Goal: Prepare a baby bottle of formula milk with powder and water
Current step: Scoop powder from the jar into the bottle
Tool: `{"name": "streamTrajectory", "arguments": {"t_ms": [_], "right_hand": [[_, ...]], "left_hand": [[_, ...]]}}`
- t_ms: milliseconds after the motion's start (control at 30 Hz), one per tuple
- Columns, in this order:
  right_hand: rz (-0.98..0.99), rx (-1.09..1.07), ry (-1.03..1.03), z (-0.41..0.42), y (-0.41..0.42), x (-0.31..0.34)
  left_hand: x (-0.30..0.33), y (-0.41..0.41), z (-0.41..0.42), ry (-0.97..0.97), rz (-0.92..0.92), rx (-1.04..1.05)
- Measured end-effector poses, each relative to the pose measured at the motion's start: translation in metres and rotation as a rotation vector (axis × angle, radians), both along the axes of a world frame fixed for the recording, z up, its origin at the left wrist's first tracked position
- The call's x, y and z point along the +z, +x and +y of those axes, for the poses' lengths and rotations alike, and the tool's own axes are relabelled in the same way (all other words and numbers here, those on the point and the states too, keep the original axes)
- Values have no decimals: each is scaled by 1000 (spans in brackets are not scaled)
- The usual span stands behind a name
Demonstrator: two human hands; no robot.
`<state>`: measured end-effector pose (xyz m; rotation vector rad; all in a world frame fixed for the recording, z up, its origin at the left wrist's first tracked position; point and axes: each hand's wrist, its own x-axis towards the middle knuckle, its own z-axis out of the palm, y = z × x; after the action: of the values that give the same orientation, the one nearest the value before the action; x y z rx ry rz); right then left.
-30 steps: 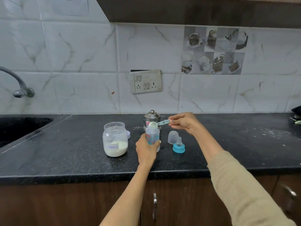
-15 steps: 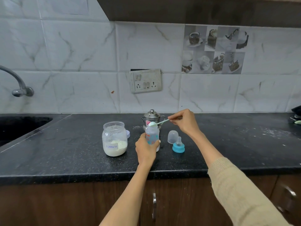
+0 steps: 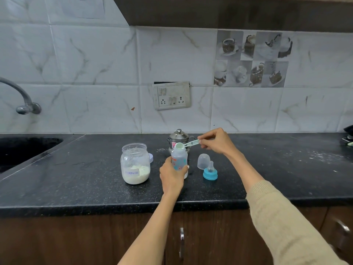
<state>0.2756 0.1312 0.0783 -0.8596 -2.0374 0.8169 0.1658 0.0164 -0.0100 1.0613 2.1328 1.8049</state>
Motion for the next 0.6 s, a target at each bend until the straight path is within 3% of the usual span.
{"name": "streamTrajectory", "arguments": {"t_ms": [233,433,600], "right_hand": [[113,15,-312,-1,-2,-2],[275,-2,-758,-1,-4,0],[298,22,-864,2,-1,-1]], "left_hand": [[-1,0,-1,1,8,0],[-1,-1,0,7,9,-4],[-3,-1,1,17,-5,-11]]}}
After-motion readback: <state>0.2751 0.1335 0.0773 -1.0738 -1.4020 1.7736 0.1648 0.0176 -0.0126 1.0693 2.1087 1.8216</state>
